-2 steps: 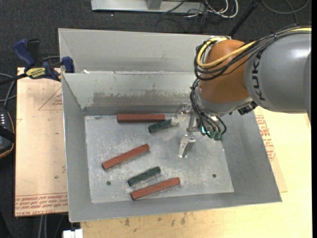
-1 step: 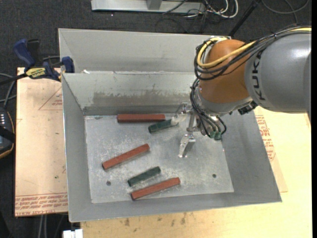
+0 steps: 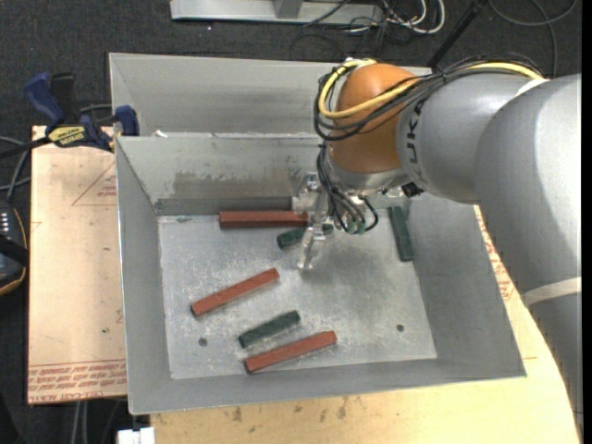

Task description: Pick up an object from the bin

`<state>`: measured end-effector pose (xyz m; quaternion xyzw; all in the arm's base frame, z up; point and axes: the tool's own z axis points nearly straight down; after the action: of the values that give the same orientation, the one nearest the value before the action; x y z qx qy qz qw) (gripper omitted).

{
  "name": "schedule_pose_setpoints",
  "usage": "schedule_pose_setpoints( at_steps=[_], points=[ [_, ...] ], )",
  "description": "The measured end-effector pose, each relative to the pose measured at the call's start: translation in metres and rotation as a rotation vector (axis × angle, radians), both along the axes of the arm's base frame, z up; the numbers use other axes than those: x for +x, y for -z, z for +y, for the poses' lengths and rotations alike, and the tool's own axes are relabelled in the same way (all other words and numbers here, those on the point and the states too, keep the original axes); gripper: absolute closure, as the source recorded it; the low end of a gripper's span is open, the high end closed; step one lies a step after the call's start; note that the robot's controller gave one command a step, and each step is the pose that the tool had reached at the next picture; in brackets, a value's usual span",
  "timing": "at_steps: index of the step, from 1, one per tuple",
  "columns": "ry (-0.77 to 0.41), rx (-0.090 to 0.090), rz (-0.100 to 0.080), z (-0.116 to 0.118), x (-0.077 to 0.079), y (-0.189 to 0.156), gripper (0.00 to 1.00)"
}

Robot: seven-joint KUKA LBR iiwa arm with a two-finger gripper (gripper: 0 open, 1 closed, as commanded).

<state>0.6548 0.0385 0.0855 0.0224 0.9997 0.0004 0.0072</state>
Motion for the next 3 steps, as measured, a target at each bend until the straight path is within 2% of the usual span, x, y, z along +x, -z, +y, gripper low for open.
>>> schedule_pose_setpoints(
  at_steps=[1,2,3],
  points=[
    [0.001,0.0,-0.003,-0.001,-0.002,-0.002,0.0],
    [0.041,0.003,0.011,0.071,-0.003,-0.015,0.0],
    [0.141,0.007,-0.004,0.078,-0.006,0.007,0.0]
  ],
)
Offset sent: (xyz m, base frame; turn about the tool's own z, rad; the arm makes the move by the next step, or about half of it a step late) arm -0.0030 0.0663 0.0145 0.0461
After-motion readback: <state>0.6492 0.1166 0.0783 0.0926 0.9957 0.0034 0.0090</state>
